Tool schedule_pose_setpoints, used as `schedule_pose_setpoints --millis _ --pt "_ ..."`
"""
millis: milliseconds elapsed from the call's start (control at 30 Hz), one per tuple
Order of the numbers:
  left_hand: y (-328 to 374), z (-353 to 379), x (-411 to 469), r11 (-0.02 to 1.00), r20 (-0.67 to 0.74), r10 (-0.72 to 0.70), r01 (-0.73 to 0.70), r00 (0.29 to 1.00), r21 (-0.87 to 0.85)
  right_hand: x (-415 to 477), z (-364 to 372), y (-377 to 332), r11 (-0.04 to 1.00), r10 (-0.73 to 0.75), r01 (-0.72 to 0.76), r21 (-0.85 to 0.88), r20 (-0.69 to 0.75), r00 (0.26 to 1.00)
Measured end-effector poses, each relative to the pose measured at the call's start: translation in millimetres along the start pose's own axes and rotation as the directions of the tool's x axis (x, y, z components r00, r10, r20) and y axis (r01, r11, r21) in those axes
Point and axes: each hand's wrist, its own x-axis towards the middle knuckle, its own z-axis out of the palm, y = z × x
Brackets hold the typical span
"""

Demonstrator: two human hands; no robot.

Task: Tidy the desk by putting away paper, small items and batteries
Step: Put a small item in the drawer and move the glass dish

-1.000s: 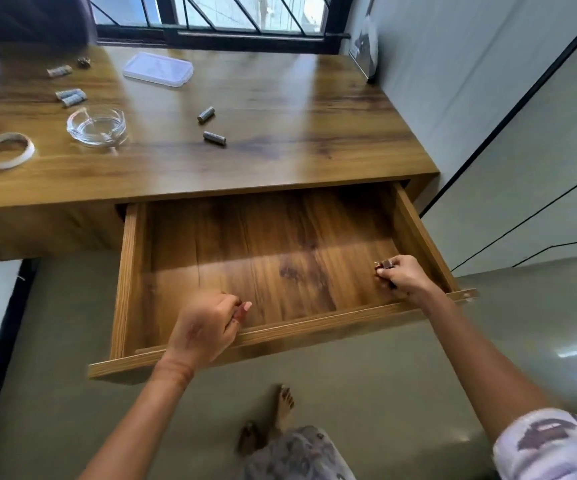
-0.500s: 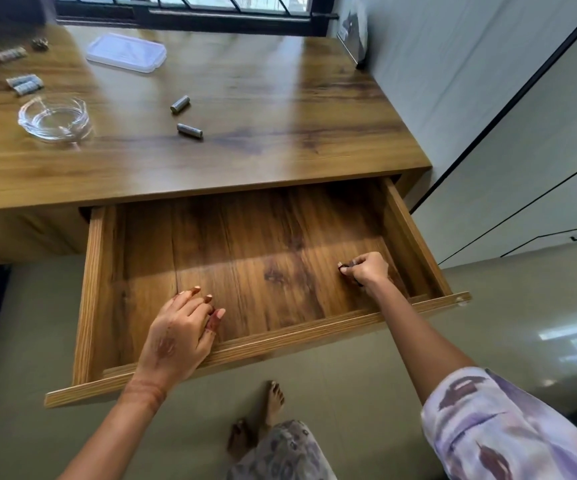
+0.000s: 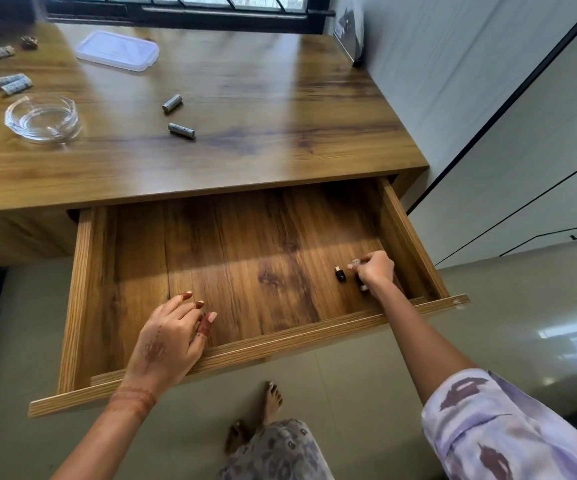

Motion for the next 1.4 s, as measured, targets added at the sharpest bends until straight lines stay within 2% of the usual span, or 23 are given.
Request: schedule_pose_setpoints --millis 267,500,633,767,900,1033,1167,1267,1400 --pt "1 1 3 1.0 0.016 -0.016 0.016 1.0 0.004 11 7 -2 0.999 -0.031 0.031 0.037 -0.004 1.0" --pt "-1 2 2 1.0 0.012 -0.012 0.012 1.0 0.002 13 8 3 0.992 -0.077 0.072 -0.101 -0.054 0.996" --pt "-2 2 2 1.0 0.004 -0.004 0.004 1.0 0.009 12 8 2 0.995 -0.082 0.077 -0.063 -0.089 0.993" --pt "-3 2 2 1.0 -0.009 -0.026 0.027 1.0 0.007 -14 5 -6 0.972 -0.234 0.231 -0.038 -0.144 0.961" --pt "-1 1 1 1.0 -0.034 -0.013 0.013 0.999 0.015 -60 8 -5 0.882 -0.47 0.465 -0.073 -0.157 0.868" --pt "1 -1 -2 0.999 -0.104 -0.002 0.007 0.995 0.044 -111 18 -2 0.769 -0.639 0.623 -0.141 -0.171 0.75" --pt "5 -3 -19 0.998 -0.22 0.022 -0.011 0.975 0.054 -153 38 14 0.6 -0.8 0.763 -0.24 -0.176 0.574" --pt "7 8 -49 0.998 -0.263 0.02 -0.005 0.965 0.057 -174 55 35 0.421 -0.903 0.838 -0.348 -0.074 0.424" --pt "0 28 -80 0.99 -0.252 -0.019 0.053 0.968 0.129 -182 77 64 0.253 -0.935 0.844 -0.472 0.105 0.339"
